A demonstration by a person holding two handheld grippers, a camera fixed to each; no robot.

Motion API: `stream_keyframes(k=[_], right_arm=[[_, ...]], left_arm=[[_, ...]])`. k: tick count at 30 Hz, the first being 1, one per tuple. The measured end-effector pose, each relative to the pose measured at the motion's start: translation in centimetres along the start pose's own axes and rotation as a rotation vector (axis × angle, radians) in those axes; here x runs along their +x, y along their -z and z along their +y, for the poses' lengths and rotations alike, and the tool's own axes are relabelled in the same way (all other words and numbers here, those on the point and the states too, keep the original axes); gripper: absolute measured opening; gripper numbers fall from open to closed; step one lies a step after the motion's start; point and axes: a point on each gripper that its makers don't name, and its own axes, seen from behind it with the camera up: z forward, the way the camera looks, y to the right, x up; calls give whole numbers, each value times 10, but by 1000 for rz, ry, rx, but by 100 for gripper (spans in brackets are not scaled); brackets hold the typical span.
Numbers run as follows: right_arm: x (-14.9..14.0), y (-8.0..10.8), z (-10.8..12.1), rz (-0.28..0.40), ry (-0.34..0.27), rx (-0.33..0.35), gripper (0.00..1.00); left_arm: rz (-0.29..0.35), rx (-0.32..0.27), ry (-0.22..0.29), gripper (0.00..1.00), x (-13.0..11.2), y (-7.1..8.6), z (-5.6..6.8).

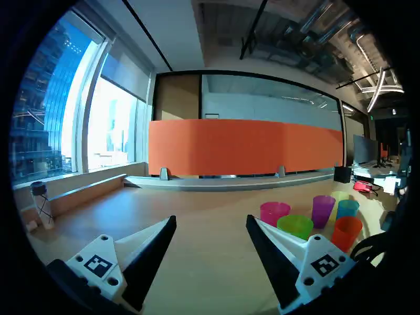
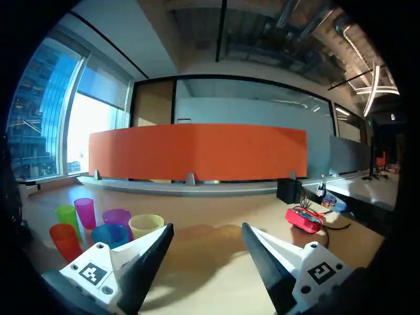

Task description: Pour water

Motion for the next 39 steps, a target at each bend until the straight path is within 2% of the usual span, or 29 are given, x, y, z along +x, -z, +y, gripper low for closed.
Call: stream_keyframes(k=[4, 9, 20, 26, 33, 39], right_arm=[[3, -1, -4, -6, 10, 6, 100], [27, -4, -5, 6, 26, 10, 100], [91, -10, -3, 1, 23, 29, 100], [128, -15, -3, 8, 12, 43, 100], [166, -20, -5, 18, -10, 64, 100], [195, -23, -8, 30, -20, 84, 100]], left_arm=[[-6, -7, 8, 99, 0, -3, 1], [-5, -22, 15, 99, 18, -7, 3], [8, -61, -3, 99, 89, -19, 5], [20, -63, -16, 99, 129, -25, 3], [41, -83, -9, 99, 178, -32, 1], [42, -90, -26, 99, 212, -36, -2]])
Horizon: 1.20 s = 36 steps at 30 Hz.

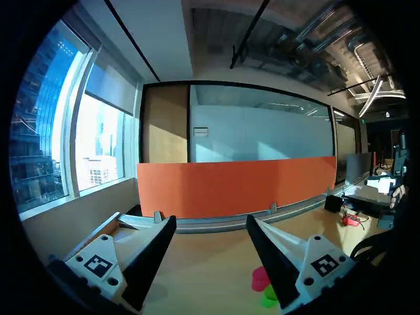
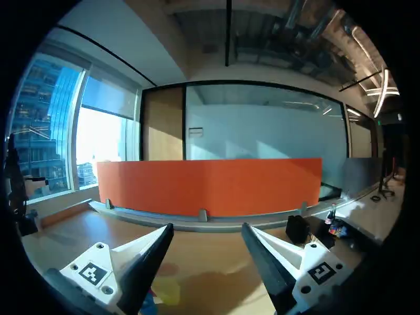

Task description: Pour water

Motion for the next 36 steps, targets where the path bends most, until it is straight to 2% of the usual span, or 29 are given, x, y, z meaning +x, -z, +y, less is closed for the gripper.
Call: stream_keyframes(k=[8, 11, 15, 20, 29, 36], right_arm=[[26, -1, -2, 14, -15, 19, 100], [26, 0, -3, 11, -19, 32, 100], [24, 0, -8, 4, -15, 67, 100], [24, 2, -24, 1, 8, 155, 99], [28, 18, -74, 2, 44, 375, 99], [24, 24, -99, 10, 79, 488, 99]], left_arm=[[-9, -21, 0, 99, 22, -8, 1], [-8, -45, -3, 99, 24, -9, 5], [-15, -102, -8, 99, 21, -11, 18], [-15, -204, -12, 99, 21, -13, 41], [9, -371, 17, 99, 31, -8, 80], [9, -444, 5, 99, 27, -6, 96]])
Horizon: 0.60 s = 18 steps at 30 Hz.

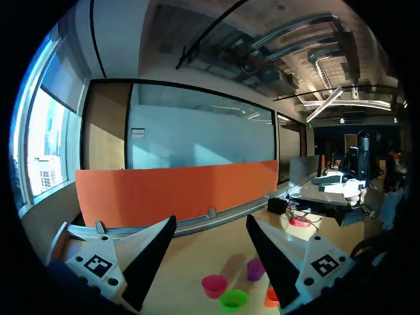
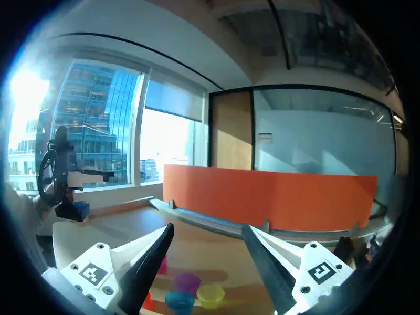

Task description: Pour water

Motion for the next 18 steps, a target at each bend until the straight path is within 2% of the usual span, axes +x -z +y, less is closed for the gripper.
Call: stream_keyframes(k=[8, 18], right_arm=[[-5, -7, -18, -30, 4, 99, 99], [-34, -7, -34, -116, 25, 198, 99]], left_arm=[[-32, -50, -33, 99, -12, -3, 9], [-113, -101, -58, 99, -49, -5, 16]])
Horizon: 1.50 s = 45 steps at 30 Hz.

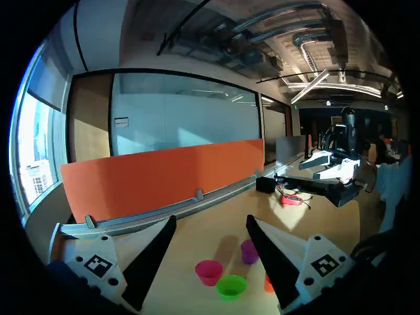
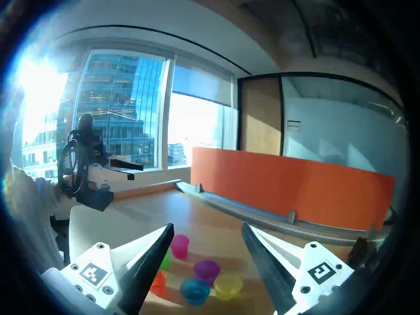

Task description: Pour water

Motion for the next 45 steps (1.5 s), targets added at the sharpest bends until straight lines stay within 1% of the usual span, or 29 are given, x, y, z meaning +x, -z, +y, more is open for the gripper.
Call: stream_keyframes(k=[3, 11, 17, 26, 33, 39, 45], right_arm=[[-9, -1, -5, -20, 12, 27, 99], [-39, -4, -12, -71, 32, 59, 99], [-64, -8, -17, -102, 37, 74, 99], [-113, -16, -21, -178, 57, 90, 99], [-148, -20, -20, -236, 52, 98, 100], [-177, -25, -17, -284, 55, 98, 99], [-200, -30, -17, -321, 35, 102, 100]], left_arm=[[-18, -4, -9, 99, -10, -2, 1], [-57, -25, -26, 99, -41, -6, 3], [-84, -48, -28, 99, -66, -8, 11], [-134, -75, -40, 99, -105, -16, 20], [-180, -102, -37, 99, -138, -21, 26], [-223, -111, -29, 99, -167, -24, 27], [-269, -121, -34, 99, -193, -25, 29]])
